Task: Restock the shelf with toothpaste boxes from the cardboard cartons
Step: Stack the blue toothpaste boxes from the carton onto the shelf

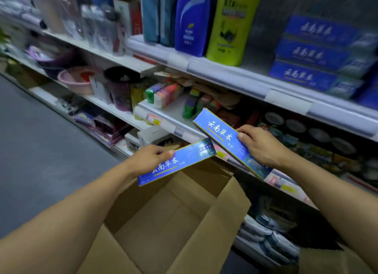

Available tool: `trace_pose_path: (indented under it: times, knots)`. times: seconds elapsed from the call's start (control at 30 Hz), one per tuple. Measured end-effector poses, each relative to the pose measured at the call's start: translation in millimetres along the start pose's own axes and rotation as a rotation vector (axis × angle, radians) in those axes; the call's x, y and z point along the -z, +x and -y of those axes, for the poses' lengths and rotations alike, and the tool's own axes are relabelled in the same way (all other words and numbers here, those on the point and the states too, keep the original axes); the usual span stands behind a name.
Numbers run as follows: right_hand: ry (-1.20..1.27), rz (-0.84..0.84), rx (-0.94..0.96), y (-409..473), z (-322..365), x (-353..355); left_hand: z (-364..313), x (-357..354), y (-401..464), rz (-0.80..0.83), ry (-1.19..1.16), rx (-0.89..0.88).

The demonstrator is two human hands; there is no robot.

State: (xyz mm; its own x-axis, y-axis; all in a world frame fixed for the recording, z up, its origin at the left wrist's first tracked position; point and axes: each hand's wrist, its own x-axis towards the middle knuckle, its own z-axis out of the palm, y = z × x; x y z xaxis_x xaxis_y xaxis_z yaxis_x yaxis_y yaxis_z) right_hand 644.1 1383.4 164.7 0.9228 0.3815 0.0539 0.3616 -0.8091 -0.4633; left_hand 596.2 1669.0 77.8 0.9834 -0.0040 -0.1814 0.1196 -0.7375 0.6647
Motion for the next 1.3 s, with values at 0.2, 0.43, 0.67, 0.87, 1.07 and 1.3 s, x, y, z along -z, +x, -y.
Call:
trace_pose_path:
  times: [0.2,0.43,0.67,0.87,1.07,1.3]
  knots:
    - [-0.050,-0.127,0.003,-35,-2,79,-84,33,-2,-0.005,0.037,-0.153]
    - [-0.122,-0.221,-0.050,-73,-22,159,-176,41,6,0.029,0.145,-0.335]
    - [-0.168,-0.337,-0.151,-109,-63,232,-259,41,30,0.039,0.158,-0.455]
    - [-0.205,-0.413,-0.202,-116,-112,281,-329,34,63,-0.010,0.168,-0.543]
    - [-0.274,-0.414,-0.238,-99,-159,318,-373,28,90,-0.076,0.231,-0.568]
    - [-0.253,-0.393,-0.207,-52,-187,349,-399,46,126,-0.205,0.204,-0.551]
